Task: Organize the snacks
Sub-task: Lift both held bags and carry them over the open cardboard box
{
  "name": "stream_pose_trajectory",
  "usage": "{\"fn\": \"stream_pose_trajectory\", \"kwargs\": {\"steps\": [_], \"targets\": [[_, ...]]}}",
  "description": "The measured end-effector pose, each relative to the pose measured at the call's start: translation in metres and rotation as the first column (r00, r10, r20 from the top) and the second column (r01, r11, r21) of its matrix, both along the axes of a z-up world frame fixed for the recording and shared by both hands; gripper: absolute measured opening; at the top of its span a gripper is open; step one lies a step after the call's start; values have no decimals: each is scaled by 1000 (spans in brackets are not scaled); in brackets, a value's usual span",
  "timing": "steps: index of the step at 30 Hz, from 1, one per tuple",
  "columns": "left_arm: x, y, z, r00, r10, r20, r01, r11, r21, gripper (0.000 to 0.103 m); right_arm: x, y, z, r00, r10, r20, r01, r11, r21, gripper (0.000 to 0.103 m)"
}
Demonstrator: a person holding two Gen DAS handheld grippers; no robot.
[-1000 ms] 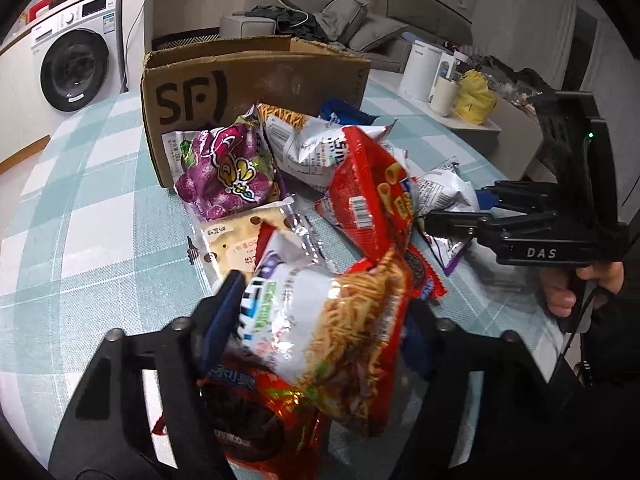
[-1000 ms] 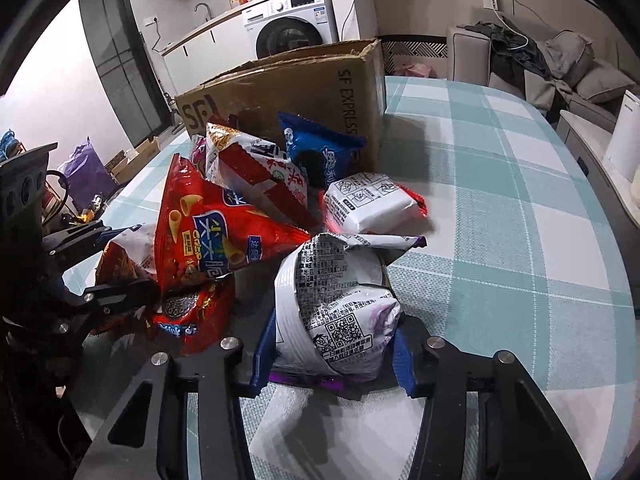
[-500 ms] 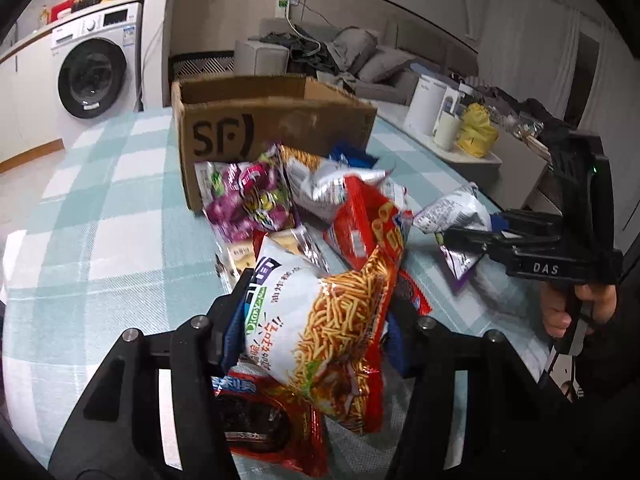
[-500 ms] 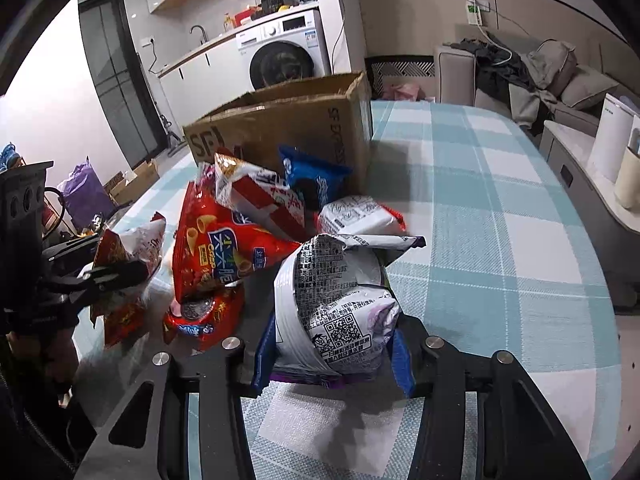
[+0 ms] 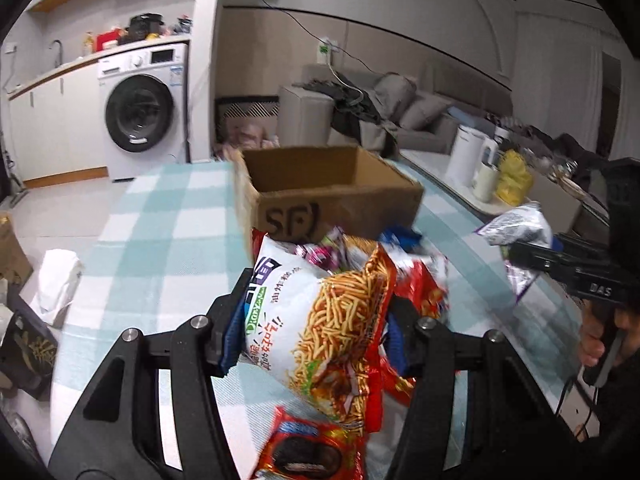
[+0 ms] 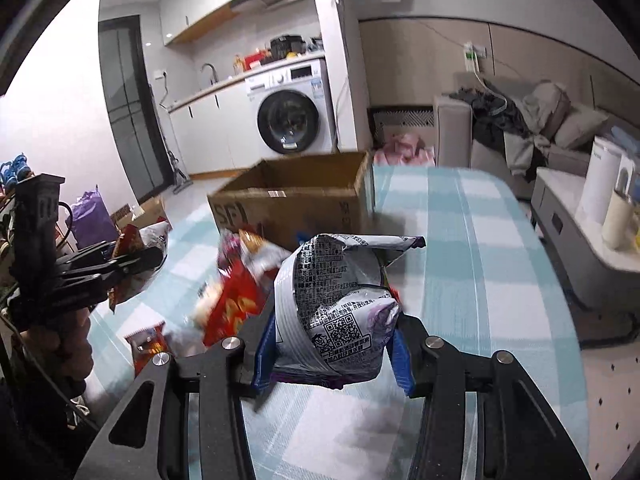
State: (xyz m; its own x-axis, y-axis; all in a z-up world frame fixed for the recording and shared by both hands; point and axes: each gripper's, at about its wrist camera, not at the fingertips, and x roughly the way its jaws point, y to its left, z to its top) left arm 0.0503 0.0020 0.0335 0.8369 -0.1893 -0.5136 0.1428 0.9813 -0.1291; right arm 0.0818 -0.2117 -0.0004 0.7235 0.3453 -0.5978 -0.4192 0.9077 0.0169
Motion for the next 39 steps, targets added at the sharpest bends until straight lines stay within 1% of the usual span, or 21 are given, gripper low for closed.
{"fn": "stream_pose_trajectory", "kwargs": {"steps": [4, 8, 15, 22, 27, 31, 35, 39], "targets": [[2, 9, 14, 999, 40, 24, -40, 999, -4, 53, 0, 8, 20, 999, 23, 48, -23, 1000, 5, 48], [7, 15, 24, 997, 64, 43, -64, 998, 3, 54, 5, 14, 33, 997, 37, 66, -38, 999, 18, 48], [18, 20, 38, 994, 90, 59, -90, 996, -3, 54, 16, 26, 49, 996, 52, 77, -55, 998, 40, 48], [40, 23, 47, 994, 92, 61, -92, 996, -10, 54, 31, 36, 61, 995, 55, 86, -59, 997, 42, 48], [57, 23, 50, 994, 96, 53, -96, 995, 6, 54, 40, 44, 66, 995, 58, 79, -62, 997, 49, 48], [70, 23, 48, 993, 110, 43, -110, 994, 4, 54, 50, 50, 65, 996, 59, 72, -63, 997, 50, 48], [81, 22, 50, 993, 111, 45, -111, 994, 10, 54, 57, 55, 61, 996, 57, 64, -60, 997, 49, 48], [93, 21, 51, 993, 106, 44, -106, 994, 8, 54, 69, 57, 63, 996, 56, 62, -59, 997, 48, 48]]}}
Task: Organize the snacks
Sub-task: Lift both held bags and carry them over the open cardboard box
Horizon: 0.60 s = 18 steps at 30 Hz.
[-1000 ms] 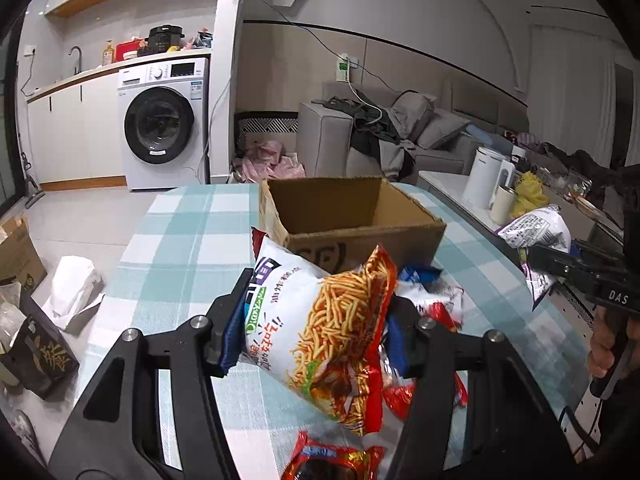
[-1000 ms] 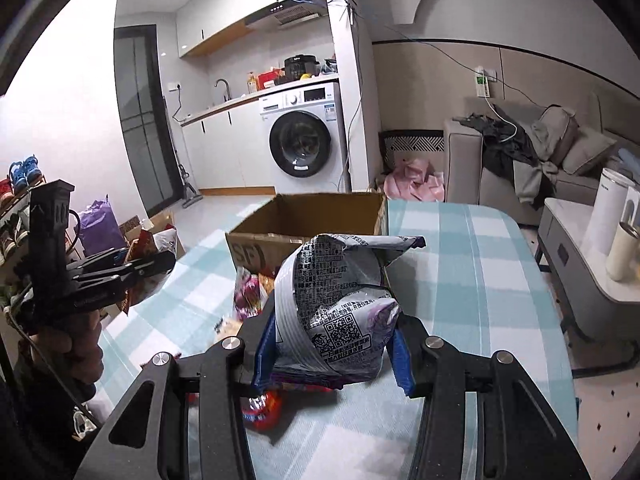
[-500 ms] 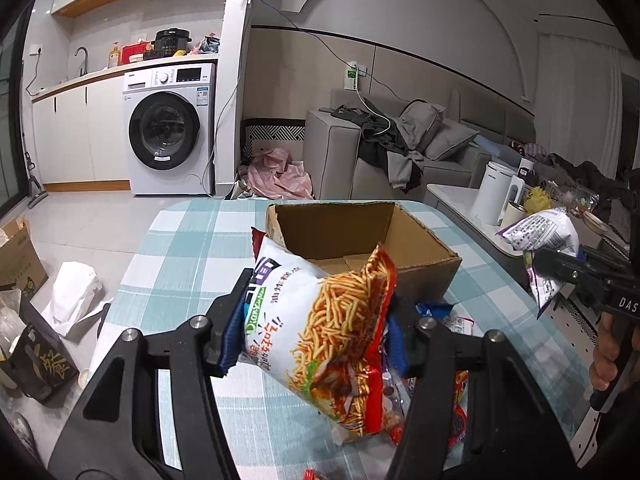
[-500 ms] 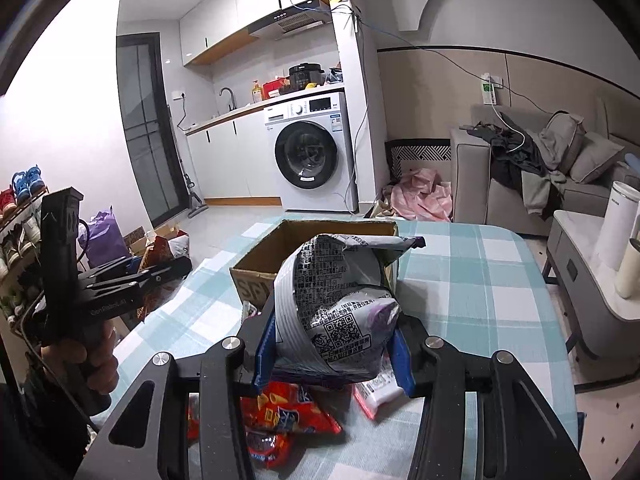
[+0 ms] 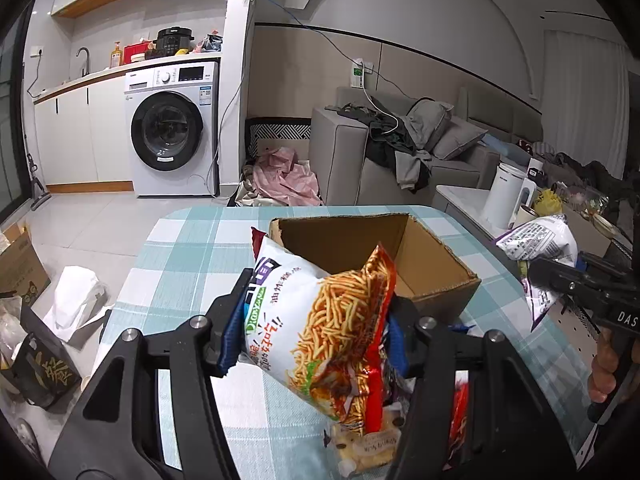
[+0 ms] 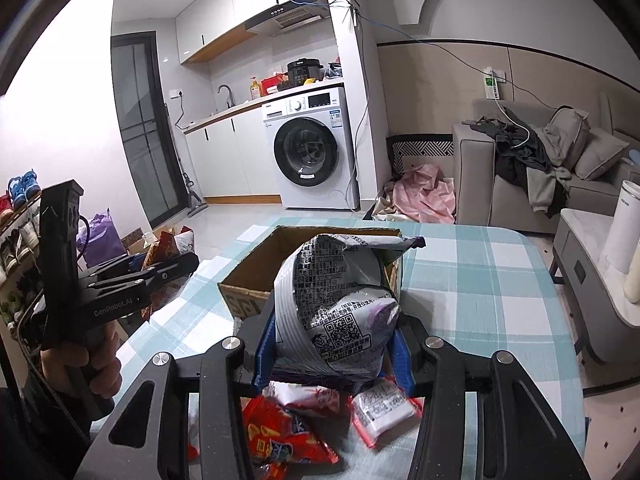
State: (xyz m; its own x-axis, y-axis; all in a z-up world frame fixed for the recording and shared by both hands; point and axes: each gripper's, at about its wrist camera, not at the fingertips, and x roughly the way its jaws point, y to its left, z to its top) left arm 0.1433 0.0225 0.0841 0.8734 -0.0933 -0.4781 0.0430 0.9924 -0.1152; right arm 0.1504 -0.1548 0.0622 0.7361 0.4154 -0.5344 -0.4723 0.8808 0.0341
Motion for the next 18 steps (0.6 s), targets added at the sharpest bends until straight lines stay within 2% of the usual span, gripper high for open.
{"fn": "stream_pose_trajectory", "kwargs": {"steps": [18], "targets": [[58, -21, -13, 998, -54, -41, 55, 998, 25, 54, 57, 13, -3, 999, -27, -31, 28, 999, 16, 48]]}}
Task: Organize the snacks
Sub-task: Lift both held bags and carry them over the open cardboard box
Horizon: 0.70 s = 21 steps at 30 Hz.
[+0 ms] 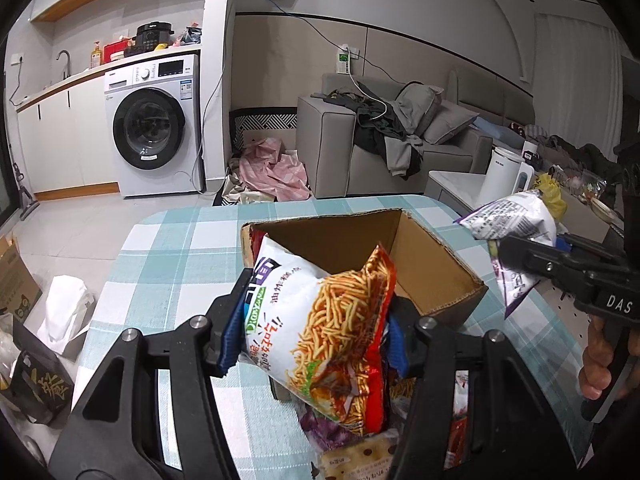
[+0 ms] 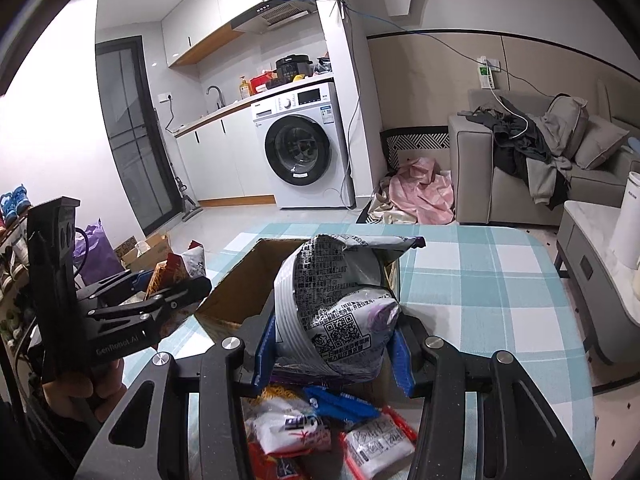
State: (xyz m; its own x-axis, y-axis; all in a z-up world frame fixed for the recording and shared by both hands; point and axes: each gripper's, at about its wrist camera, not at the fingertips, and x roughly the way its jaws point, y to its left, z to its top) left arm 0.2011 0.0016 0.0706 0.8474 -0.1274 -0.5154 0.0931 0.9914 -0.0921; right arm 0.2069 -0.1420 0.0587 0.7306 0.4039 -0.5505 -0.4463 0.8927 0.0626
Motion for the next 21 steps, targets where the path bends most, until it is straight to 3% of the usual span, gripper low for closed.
{"fn": "stream_pose_trajectory", "kwargs": {"steps": [8, 21], "targets": [[32, -4, -9, 1000, -13, -23, 12, 1000, -18, 54, 28, 12, -9, 1000, -1, -23, 1, 1000, -6, 48], [74, -19, -16, 999, -38, -22, 39, 999, 14, 54, 63, 21, -26, 998, -25, -64, 25, 1000, -2, 48]]}}
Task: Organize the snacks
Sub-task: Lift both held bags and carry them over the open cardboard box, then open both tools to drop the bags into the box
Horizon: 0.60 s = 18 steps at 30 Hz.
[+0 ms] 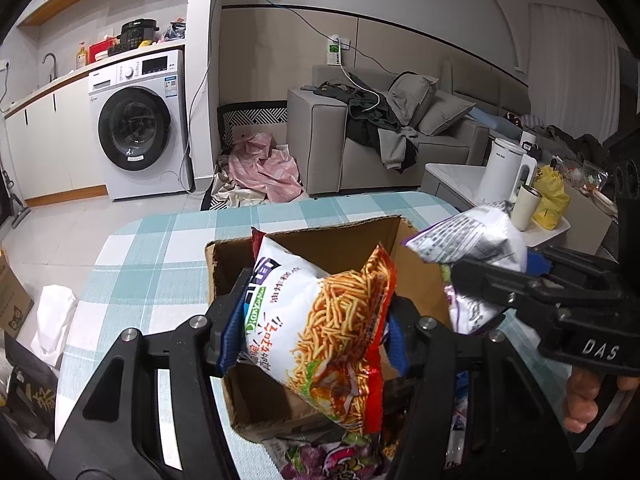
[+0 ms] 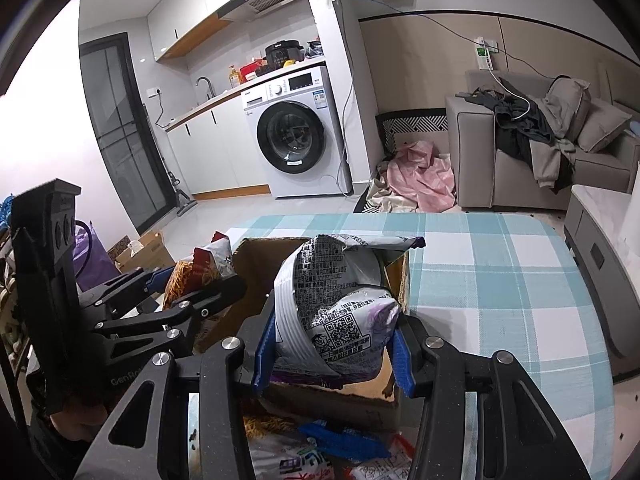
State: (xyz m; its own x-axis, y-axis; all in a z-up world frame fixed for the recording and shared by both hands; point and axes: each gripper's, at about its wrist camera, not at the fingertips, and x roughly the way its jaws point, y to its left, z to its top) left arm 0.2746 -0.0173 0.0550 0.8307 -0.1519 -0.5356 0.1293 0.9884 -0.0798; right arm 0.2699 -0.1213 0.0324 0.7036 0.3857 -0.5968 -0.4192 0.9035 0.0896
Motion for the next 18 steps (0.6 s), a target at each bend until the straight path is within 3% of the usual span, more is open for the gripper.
{"fn": "stream_pose_trajectory", "kwargs": {"steps": [18], "targets": [[53, -15, -34, 996, -6, -92, 10, 999, 40, 55, 22, 3, -23, 999, -33, -36, 31, 998, -51, 48]]}}
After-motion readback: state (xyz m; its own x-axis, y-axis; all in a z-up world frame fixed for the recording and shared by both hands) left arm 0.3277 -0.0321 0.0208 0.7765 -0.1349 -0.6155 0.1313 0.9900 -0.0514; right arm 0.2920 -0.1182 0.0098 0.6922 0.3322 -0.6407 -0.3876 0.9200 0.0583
